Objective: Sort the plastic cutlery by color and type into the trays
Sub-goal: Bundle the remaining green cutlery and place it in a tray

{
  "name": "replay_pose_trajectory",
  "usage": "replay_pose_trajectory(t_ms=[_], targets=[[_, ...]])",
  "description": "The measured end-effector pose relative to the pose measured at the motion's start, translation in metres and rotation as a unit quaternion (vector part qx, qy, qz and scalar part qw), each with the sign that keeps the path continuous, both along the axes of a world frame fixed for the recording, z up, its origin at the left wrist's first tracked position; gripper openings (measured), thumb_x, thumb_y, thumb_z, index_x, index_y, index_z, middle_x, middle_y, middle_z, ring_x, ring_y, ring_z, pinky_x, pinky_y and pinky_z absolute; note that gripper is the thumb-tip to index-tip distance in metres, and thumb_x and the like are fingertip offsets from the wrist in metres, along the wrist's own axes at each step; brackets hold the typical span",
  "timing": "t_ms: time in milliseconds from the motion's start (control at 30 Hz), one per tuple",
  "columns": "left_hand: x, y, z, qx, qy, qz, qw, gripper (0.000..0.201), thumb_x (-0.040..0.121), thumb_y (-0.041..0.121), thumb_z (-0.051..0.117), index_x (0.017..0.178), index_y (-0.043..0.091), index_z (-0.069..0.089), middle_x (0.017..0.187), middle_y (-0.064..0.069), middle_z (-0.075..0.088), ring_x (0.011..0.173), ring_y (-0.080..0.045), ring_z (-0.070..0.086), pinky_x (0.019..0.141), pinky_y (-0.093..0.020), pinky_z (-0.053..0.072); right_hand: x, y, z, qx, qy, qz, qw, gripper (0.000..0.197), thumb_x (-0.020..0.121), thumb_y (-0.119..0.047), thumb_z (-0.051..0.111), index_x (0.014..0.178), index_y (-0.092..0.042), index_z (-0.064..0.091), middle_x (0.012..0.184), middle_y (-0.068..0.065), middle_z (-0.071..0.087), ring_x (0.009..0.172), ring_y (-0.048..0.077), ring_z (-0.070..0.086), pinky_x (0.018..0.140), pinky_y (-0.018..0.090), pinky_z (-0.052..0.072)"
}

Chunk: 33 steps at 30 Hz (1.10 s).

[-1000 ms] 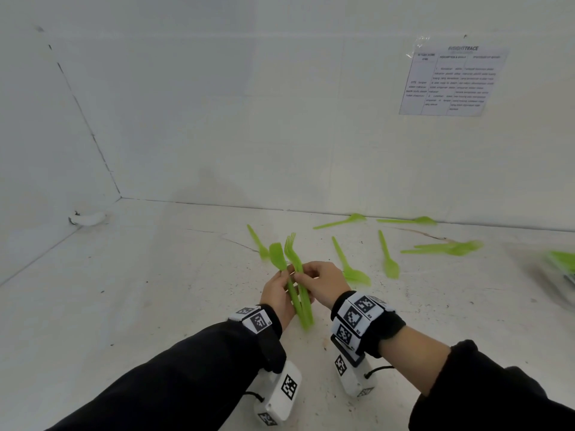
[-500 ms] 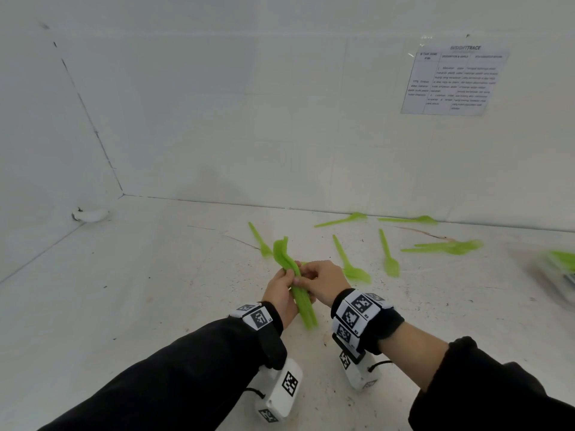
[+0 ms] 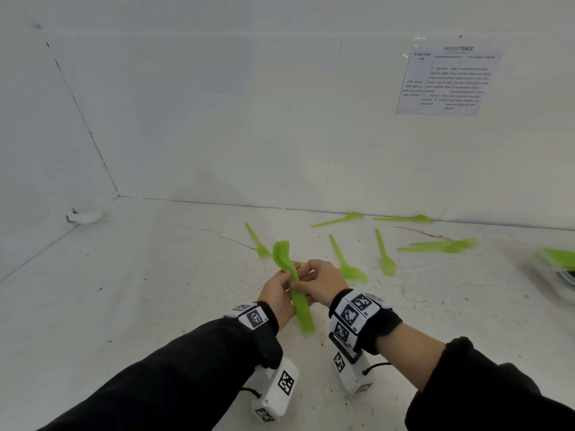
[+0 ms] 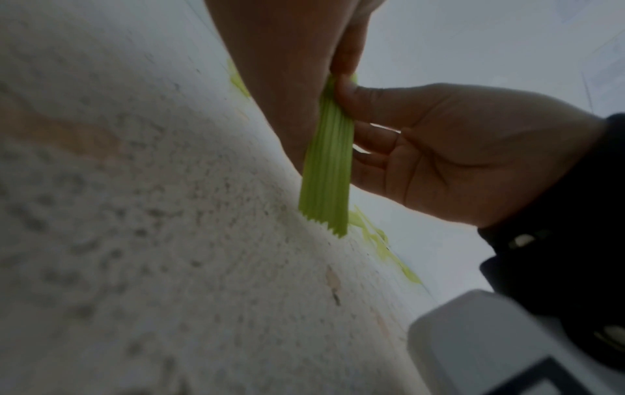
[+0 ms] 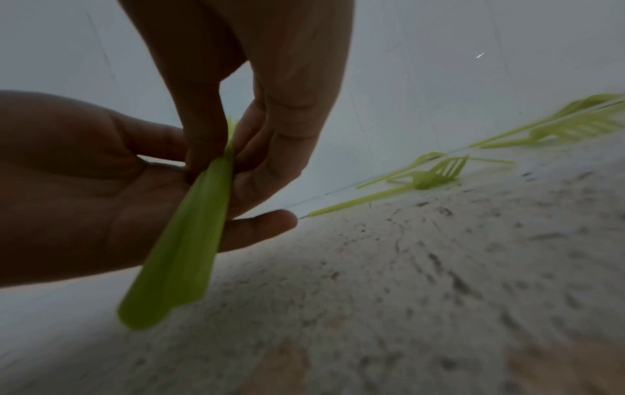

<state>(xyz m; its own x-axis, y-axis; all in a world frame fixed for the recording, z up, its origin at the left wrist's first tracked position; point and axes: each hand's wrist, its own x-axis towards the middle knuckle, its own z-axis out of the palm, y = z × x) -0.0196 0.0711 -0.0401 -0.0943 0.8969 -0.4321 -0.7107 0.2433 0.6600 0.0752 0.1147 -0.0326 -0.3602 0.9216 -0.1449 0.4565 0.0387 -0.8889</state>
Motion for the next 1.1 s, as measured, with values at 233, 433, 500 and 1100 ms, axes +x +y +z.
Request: replay_pose_trajectory(t_ms=[233,433,500,1100], targets=[[0.002,0.001,-0.003,0.017,0.006,0.03,0.999,0.032,0.104,0.024,0.026,0.101,0.01,0.055,0.088,-0.004,0.07,0.085,-0.02,0.063,0.074,-0.042,0.05,-0.003,-0.001,0.0,0.031,-0.02,-0.014,0.999,0.021,0.073,-0.013,0.075,0.068,-0.017,0.055,0.079,0.01,0.067,0.08,0.028,0.068,0.075,0.039,0.058],[-0.002,0.002,0.0,0.014,0.005,0.01,1.0,0.03,0.104,0.027,0.025,0.105,0.011,0.05,0.091,-0.007,0.068,0.083,-0.023,0.064,0.075,-0.045,0.049,0.0,-0.002,0.006,-0.003,-0.017,0.047,0.999,0.015,0.078,-0.014,0.073,0.082,-0.017,0.059,0.08,0.004,0.063,0.063,0.014,0.061,0.068,0.034,0.059],[-0.002,0.002,0.001,0.017,0.024,0.003,1.0,0.027,0.104,0.026,0.028,0.11,0.012,0.049,0.096,-0.007,0.067,0.082,-0.022,0.063,0.071,-0.044,0.049,0.001,-0.001,0.01,-0.001,-0.028,0.052,0.998,0.015,0.08,-0.012,0.071,0.089,-0.015,0.06,0.083,0.006,0.064,0.058,0.012,0.061,0.058,0.026,0.057],[-0.008,0.008,-0.006,-0.043,0.068,0.026,0.996,0.033,0.102,0.032,0.027,0.085,0.016,0.05,0.062,0.001,0.042,0.033,-0.011,0.035,0.042,-0.016,0.031,0.021,0.051,0.014,0.089,-0.417,0.181,0.886,0.034,0.09,0.0,0.044,0.117,-0.014,0.058,0.126,0.011,0.054,0.104,0.025,0.055,0.083,0.027,0.045]])
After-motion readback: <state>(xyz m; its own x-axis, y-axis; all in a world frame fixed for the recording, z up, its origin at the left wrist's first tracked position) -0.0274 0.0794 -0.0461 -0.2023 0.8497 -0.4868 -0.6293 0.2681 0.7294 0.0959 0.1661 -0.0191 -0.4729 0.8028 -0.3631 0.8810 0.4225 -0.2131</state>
